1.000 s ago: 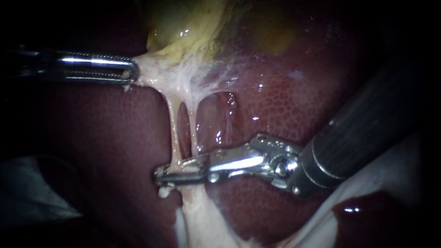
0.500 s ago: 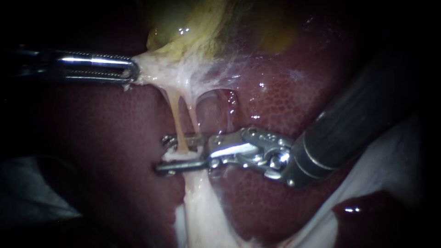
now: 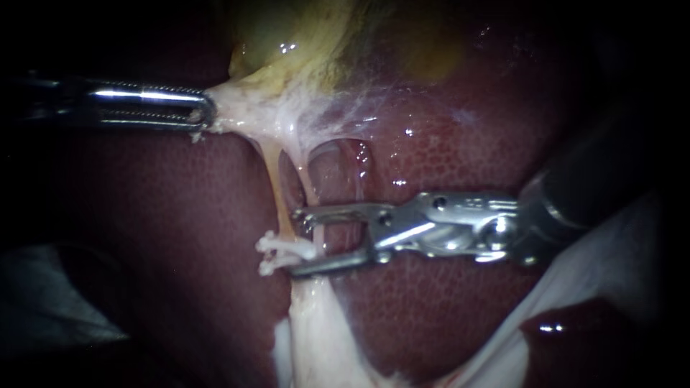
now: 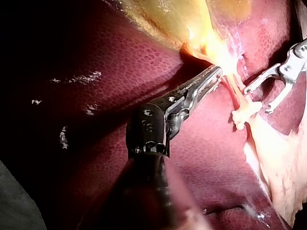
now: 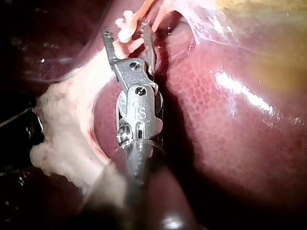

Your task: Going back second clip left tube

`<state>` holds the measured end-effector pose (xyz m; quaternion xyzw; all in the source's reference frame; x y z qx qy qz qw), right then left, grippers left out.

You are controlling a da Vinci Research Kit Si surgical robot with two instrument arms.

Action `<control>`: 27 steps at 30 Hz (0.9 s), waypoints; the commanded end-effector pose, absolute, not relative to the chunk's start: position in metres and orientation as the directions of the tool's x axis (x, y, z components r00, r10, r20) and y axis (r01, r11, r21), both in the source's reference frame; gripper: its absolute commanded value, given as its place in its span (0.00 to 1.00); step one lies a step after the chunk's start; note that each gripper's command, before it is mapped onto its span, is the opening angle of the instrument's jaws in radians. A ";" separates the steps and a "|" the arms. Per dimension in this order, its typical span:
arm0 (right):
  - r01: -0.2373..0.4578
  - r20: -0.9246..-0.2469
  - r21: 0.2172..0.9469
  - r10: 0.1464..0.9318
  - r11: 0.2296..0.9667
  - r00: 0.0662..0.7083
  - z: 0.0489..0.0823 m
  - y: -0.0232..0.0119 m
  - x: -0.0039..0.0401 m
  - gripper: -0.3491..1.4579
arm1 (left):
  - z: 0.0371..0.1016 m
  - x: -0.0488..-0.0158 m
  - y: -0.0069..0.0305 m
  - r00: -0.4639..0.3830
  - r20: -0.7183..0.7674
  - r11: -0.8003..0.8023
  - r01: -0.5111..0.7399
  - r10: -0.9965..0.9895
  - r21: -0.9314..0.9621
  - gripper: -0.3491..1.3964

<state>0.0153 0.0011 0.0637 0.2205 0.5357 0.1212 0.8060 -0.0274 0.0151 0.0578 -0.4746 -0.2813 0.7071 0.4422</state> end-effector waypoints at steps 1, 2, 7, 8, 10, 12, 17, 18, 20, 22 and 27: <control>0.043 -0.814 0.472 0.417 0.880 0.404 0.0633 0.0012 0.0145 0.47 | 0.0578 -0.0273 0.0151 -0.158 -0.423 -0.451 -0.358 0.892 -0.818 0.00; 0.044 -0.823 0.451 0.397 0.891 0.406 0.0628 0.0013 0.0137 0.47 | 0.0578 -0.0273 0.0151 -0.158 -0.423 -0.451 -0.358 0.892 -0.818 0.00; 0.038 -0.840 0.398 0.348 0.916 0.416 0.0610 0.0025 0.0097 0.47 | 0.0578 -0.0273 0.0151 -0.158 -0.423 -0.451 -0.358 0.892 -0.818 0.00; 0.036 -0.840 0.396 0.346 0.917 0.417 0.0607 0.0027 0.0090 0.47 | 0.0578 -0.0273 0.0151 -0.159 -0.423 -0.451 -0.358 0.892 -0.818 0.00; 0.036 -0.839 0.399 0.349 0.916 0.417 0.0601 0.0032 0.0075 0.47 | 0.0578 -0.0273 0.0151 -0.159 -0.423 -0.451 -0.357 0.892 -0.818 0.00; 0.035 -0.838 0.399 0.349 0.916 0.419 0.0595 0.0034 0.0065 0.47 | 0.0578 -0.0273 0.0151 -0.159 -0.423 -0.451 -0.357 0.892 -0.818 0.00; 0.040 -0.836 0.408 0.356 0.912 0.417 0.0584 0.0039 0.0048 0.47 | 0.0578 -0.0274 0.0152 -0.158 -0.423 -0.451 -0.358 0.892 -0.818 0.00; 0.040 -0.836 0.409 0.356 0.912 0.417 0.0583 0.0040 0.0047 0.47 | 0.0579 -0.0275 0.0152 -0.158 -0.423 -0.451 -0.358 0.892 -0.817 0.00; 0.044 -0.835 0.411 0.356 0.911 0.419 0.0581 0.0040 0.0046 0.47 | 0.0581 -0.0277 0.0151 -0.158 -0.424 -0.452 -0.360 0.892 -0.817 0.00; 0.047 -0.836 0.412 0.356 0.910 0.418 0.0581 0.0040 0.0045 0.47 | 0.0585 -0.0278 0.0150 -0.157 -0.425 -0.453 -0.360 0.891 -0.815 0.00; 0.052 -0.836 0.413 0.356 0.909 0.417 0.0580 0.0039 0.0043 0.47 | 0.0597 -0.0285 0.0149 -0.156 -0.430 -0.456 -0.364 0.889 -0.812 0.00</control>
